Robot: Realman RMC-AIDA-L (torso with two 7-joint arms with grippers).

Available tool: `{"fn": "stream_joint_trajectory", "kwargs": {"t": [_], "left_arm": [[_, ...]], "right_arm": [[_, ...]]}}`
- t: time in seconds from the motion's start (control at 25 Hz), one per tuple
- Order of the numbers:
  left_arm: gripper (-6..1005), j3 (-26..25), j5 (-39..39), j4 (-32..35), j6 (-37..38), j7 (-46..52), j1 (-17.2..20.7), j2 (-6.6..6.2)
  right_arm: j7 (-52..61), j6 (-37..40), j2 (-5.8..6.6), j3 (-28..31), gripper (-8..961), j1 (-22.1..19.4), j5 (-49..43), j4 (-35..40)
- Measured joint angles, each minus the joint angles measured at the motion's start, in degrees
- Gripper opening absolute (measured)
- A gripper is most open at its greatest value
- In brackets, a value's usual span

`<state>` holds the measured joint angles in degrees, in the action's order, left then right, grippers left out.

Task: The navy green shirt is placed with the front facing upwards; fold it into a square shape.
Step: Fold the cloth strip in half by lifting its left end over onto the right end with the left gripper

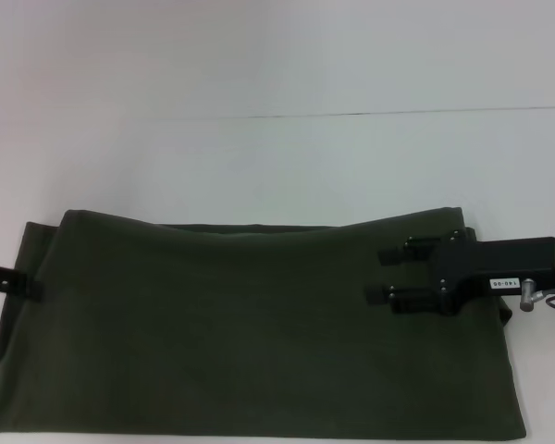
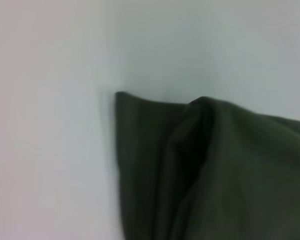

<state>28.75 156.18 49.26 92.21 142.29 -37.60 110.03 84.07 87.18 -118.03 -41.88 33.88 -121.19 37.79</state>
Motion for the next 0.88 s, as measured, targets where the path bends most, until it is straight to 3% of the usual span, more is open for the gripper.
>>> {"fn": "stream_joint_trajectory", "kwargs": {"t": [0.88], "left_arm": [[866,2.1,4.5,-2.0,-2.6,0.0,0.4,0.69]], "right_arm": [[0.5,-0.2,0.0,-0.3,710,0.2,0.0,0.0]]}}
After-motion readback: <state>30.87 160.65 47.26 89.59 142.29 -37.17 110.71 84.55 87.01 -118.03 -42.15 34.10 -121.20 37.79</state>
